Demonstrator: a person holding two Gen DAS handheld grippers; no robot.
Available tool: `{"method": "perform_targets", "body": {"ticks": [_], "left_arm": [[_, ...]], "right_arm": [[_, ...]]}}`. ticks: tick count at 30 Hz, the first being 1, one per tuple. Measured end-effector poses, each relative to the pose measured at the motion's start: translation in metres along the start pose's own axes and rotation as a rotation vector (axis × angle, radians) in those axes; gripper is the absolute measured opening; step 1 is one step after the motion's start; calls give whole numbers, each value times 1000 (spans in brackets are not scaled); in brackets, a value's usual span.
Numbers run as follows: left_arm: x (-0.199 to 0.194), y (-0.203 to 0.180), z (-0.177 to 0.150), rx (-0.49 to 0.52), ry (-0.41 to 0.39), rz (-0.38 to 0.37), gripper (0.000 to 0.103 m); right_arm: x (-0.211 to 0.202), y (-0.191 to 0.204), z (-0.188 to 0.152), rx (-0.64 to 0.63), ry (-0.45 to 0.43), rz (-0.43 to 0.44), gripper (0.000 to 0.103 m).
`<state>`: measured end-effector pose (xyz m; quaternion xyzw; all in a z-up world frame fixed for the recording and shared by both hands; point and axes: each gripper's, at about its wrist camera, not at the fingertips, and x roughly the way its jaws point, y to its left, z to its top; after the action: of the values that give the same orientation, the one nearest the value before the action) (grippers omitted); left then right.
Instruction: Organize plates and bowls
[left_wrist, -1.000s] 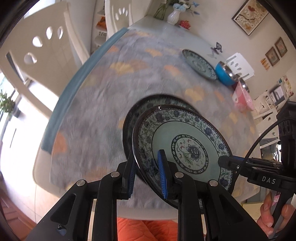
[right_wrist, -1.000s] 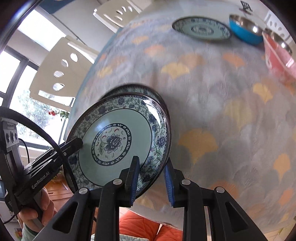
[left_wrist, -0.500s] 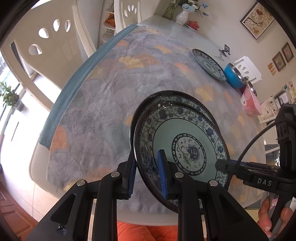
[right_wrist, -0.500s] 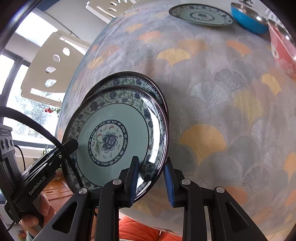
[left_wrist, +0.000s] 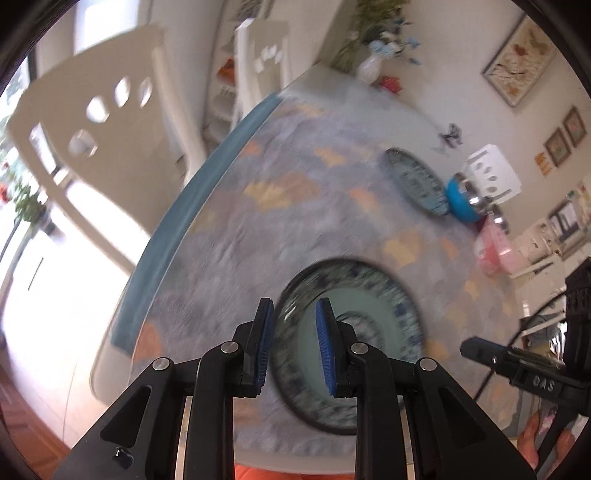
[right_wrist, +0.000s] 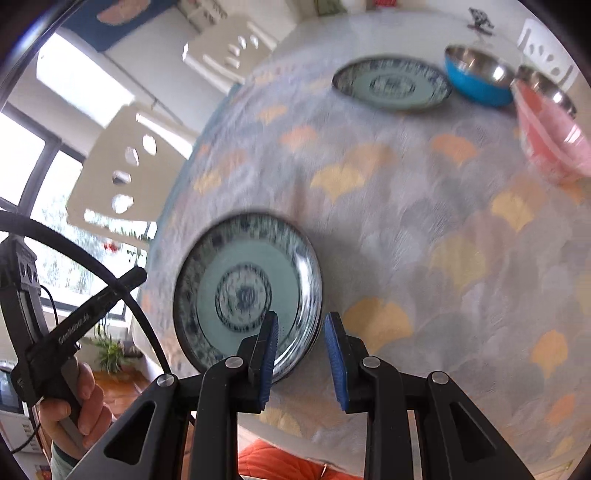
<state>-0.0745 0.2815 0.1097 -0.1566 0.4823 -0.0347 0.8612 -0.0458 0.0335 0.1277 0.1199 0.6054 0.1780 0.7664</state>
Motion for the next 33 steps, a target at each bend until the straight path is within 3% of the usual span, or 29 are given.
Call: {"method": "perform_targets", "body": {"ticks": [5, 8, 10, 12, 14, 20, 27, 33], "left_arm": [[-13, -37, 44, 120, -46, -55, 21], [-14, -60, 81, 201, -81, -94, 22], [-9, -73, 108, 240, -96, -128, 37], [-1, -85, 134, 268, -115, -144, 51], [9, -93, 154, 281, -129, -165, 60], [78, -116, 203, 346, -38, -249, 61], [177, -128, 227, 369, 119, -320, 59], [242, -136, 231, 372, 223, -346, 47]], "right_arm": [[-36, -14, 35, 75, -114, -3, 26], [-55, -24, 59, 133, -177, -6, 34], [-66, -30, 73, 182, -225, -1, 63], [-74, -38, 83, 233, -279, 3, 74], [-73, -45, 96, 270, -294, -11, 74], [-36, -68, 127, 387, -268, -64, 74], [16, -95, 166, 452, -227, -172, 74], [51, -116, 185, 464, -180, -244, 72]]}}
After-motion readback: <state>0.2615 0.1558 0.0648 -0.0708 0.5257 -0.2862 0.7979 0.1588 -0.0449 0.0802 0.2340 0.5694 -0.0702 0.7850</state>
